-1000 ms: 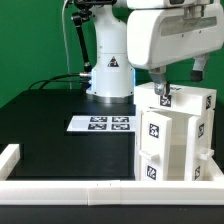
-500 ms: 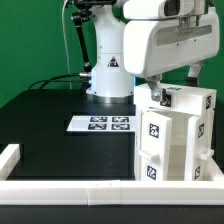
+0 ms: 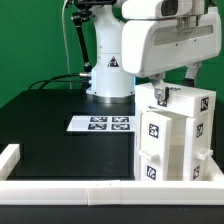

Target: Assemble cabinet

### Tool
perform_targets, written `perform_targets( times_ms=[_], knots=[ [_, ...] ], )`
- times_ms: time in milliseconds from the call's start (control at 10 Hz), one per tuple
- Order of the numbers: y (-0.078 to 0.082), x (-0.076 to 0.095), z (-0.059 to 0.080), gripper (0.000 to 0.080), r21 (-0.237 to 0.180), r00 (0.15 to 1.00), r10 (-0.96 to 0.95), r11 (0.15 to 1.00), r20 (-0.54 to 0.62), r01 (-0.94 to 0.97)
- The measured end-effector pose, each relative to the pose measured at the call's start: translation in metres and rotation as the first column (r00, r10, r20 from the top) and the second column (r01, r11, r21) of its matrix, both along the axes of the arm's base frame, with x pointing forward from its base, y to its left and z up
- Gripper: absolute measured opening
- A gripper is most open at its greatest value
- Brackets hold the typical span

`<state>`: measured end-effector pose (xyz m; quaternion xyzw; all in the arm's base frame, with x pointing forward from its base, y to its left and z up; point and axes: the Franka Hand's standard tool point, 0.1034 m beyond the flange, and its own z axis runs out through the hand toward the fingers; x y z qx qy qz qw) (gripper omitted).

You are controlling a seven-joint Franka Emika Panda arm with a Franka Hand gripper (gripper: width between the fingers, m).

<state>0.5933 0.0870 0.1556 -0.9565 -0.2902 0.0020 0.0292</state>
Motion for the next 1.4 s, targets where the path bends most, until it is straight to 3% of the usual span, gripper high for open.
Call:
perform_targets(
  times_ms=[300,500,1300,1400],
  knots=[
    [0.0017,-0.0013,0.0004,0.0553,0.0,0.94,-0.342,0.94,-0.002,0.342],
    [0.001,-0.0001,0.0008,0.0554,-0.004,0.827,-0.562,0.827,-0.01,0.562],
    [-0.0015,0.0016,0.0011,0.0554,-0.017,0.478,-0.878,0.479,-0.028,0.878],
    [-0.0015,0.0021,0.0016,0.0554,-0.005,0.332,-0.943,0.332,-0.028,0.943]
  ],
)
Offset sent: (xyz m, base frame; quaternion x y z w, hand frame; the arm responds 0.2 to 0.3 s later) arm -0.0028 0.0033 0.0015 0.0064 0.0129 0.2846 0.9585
